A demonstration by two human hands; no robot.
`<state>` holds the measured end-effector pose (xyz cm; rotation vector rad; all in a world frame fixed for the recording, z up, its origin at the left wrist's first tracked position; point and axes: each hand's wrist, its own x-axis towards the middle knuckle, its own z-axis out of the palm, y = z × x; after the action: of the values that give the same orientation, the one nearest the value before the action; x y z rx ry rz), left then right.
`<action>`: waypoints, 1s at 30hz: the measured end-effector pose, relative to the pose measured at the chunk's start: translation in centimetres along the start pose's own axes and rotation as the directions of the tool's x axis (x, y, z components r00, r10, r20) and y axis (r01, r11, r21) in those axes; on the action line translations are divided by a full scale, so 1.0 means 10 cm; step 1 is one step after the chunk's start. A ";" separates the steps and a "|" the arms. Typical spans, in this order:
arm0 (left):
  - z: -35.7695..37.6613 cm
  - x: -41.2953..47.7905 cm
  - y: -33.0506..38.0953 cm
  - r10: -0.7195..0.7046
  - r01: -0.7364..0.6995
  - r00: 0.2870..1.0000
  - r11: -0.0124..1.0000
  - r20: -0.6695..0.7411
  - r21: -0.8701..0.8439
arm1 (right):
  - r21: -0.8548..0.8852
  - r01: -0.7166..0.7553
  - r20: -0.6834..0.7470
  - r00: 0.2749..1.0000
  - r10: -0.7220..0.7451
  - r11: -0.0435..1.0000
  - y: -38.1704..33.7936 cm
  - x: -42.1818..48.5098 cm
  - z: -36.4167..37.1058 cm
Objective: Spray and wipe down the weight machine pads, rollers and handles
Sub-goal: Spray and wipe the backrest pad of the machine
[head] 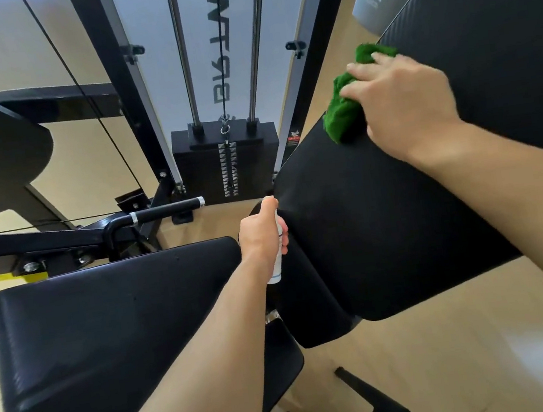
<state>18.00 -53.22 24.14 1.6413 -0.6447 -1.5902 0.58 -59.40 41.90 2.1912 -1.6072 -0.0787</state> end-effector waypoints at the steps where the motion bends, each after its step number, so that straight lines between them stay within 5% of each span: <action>1: 0.00 0.00 -0.02 -0.003 0.003 1.000 1.000 -0.025 -0.003 | 0.007 0.002 0.006 1.000 -0.003 1.000 -0.07 0.09 0.05; 6: -0.04 0.06 -0.07 -0.011 0.000 0.990 0.997 -0.143 -0.080 | 0.033 0.266 0.129 0.955 -0.268 0.964 -0.80 0.15 0.67; 13: -0.09 0.11 -0.10 -0.036 0.019 0.979 0.996 -0.202 -0.087 | 0.244 0.545 0.427 0.682 -0.593 0.802 -1.01 -1.08 0.82; 15: -0.08 0.09 -0.15 -0.040 0.025 0.979 0.997 -0.199 -0.073 | 0.219 0.542 0.374 0.722 -0.583 0.811 -0.82 -0.98 0.70; 19: -0.06 0.11 -0.21 -0.004 -0.014 0.980 0.996 -0.201 -0.089 | 0.021 0.363 0.189 0.913 -0.360 0.931 -0.77 -0.06 0.74; 21: -0.06 0.13 -0.25 -0.003 -0.014 0.985 0.995 -0.170 -0.098 | -0.015 0.296 0.195 0.938 -0.288 0.955 -0.90 0.04 0.84; 30: 0.14 -0.25 -0.42 0.000 -0.019 0.991 0.991 -0.137 -0.136 | 0.093 0.602 0.282 0.748 -0.601 0.793 -0.40 -1.78 0.61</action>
<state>15.77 -49.01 22.36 1.6259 -0.4619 -1.4673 -3.46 -43.77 31.40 2.7107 -0.9406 -0.6308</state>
